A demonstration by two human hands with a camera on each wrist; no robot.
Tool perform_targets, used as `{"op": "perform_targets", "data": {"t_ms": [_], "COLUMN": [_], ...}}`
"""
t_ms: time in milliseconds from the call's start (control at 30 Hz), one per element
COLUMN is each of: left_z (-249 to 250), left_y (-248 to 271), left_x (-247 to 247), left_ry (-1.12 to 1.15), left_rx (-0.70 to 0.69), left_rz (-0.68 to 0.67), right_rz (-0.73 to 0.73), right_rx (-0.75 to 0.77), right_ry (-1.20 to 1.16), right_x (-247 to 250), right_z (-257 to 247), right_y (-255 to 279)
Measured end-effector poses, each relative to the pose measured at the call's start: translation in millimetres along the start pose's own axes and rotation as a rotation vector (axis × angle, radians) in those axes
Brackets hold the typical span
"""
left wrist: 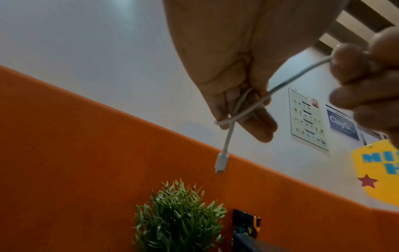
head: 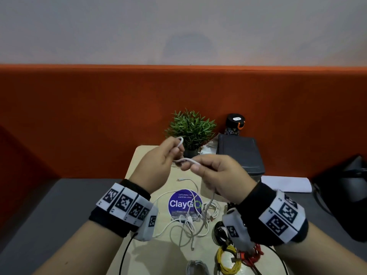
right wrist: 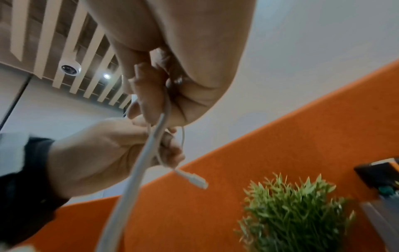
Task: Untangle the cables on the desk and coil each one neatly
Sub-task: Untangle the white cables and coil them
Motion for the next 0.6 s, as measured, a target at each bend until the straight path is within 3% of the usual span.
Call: {"op": "perform_targets", "data": {"t_ms": [100,333,433,600], "left_z": [6.6,26.9,34.7,43.3], "left_y": [0.2,4.9,7.0,6.8], "left_x": [-6.8,-11.1,-12.7,-9.4], "left_ry": [0.039,0.547,0.716,1.079], "left_rx": [-0.027,-0.008,-0.064,-0.109], "left_rz": [-0.035,-0.06,-0.106,-0.157], "right_rz": [0.064,0.323,0.414,0.371], "right_rx": [0.093,0.16,0.166,0.158], "right_ry": [0.079,0.084,0.053,-0.118], "right_x": [8.6,33.0,41.1,31.9], "right_z": [-9.3,-14.4,-10.6,10.2], "right_y": [-1.1,-11.3,-17.8,-28.7]}}
Point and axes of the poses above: each hand's wrist, its own y-axis away from the middle knuckle, its own x-axis out of the back of the hand, z = x × y, the point moved 2 cm from there along -y, towards the middle knuckle, and after that the axes turned 11 degrees about -z, right-handed, at the moved point
